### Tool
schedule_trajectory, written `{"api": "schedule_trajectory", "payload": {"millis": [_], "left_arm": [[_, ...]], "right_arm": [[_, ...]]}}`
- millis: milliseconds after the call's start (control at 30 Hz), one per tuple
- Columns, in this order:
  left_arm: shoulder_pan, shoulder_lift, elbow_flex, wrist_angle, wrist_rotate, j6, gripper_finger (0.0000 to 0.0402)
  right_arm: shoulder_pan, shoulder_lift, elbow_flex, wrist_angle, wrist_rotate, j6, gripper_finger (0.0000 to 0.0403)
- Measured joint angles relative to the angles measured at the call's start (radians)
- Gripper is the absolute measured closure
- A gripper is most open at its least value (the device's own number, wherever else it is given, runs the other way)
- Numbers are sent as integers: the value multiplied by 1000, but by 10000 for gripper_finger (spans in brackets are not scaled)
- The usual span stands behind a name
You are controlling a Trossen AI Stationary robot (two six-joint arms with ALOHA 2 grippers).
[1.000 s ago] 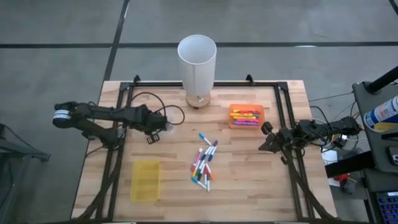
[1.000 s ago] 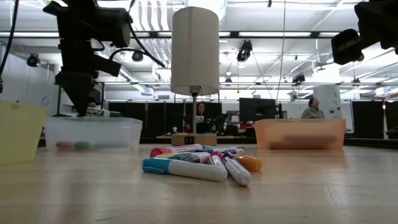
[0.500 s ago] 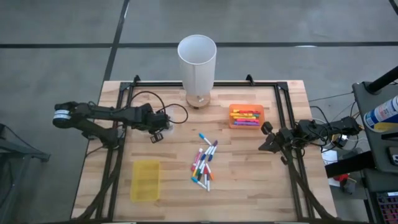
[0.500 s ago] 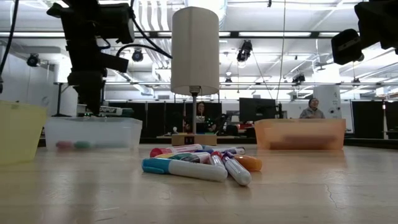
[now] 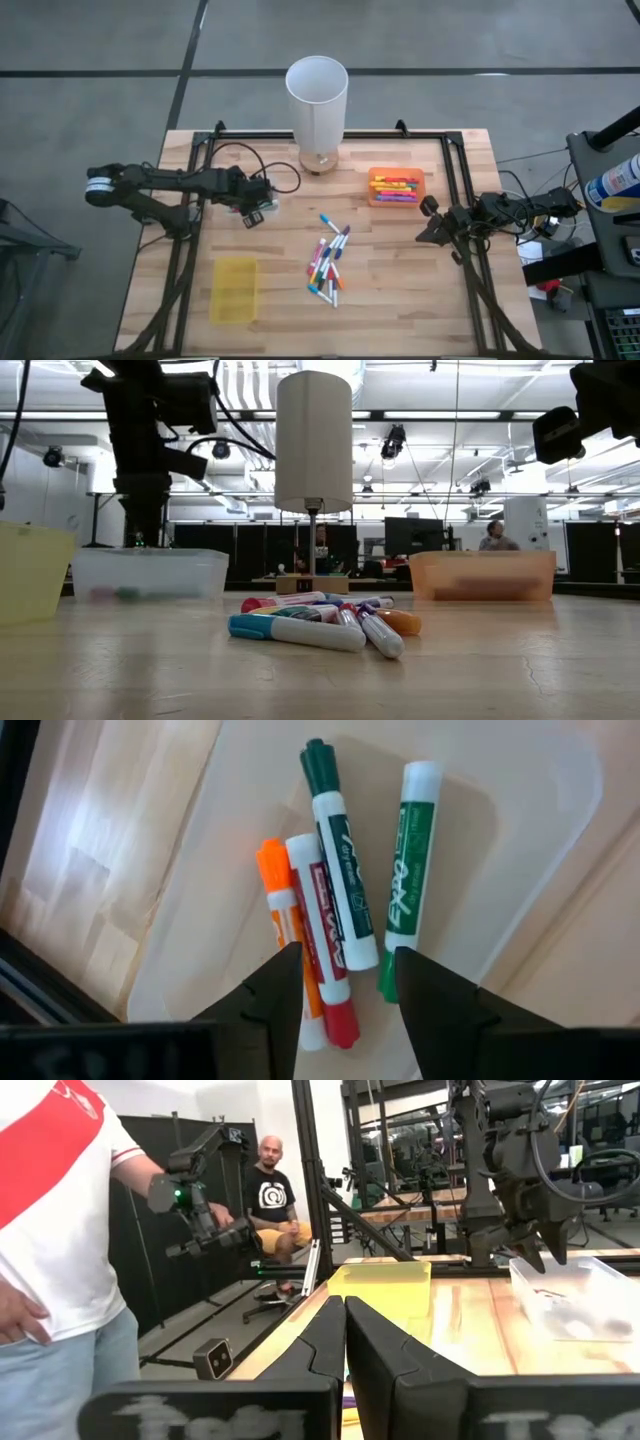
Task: Pick & Place Markers
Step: Put the dark green marker pen into the white bin, then put the pink marker pen into the white bin
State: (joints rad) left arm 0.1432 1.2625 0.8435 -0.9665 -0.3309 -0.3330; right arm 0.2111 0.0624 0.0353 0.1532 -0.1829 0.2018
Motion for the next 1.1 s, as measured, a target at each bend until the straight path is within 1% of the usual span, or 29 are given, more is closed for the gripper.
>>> {"api": "schedule_trajectory", "payload": {"millis": [133,300,433,567,733,1100], "left_arm": [[0,-1,32,-18,-1,-33,248],[-1,-3,114,-49,11,-138,248],[-1,-5,175,-50,85,-247,248],[-16,-5,205,-34,156,-322,248],[-75,-5,218,43,211,-382,248],[-237,-5,218,277,237,-507,248]], "right_arm": [[0,0,0,0,0,0,394],[0,0,0,0,0,0,394],[0,0,0,0,0,0,394],[0,0,0,0,0,0,394],[0,0,0,0,0,0,394],[0,0,0,0,0,0,394]]}}
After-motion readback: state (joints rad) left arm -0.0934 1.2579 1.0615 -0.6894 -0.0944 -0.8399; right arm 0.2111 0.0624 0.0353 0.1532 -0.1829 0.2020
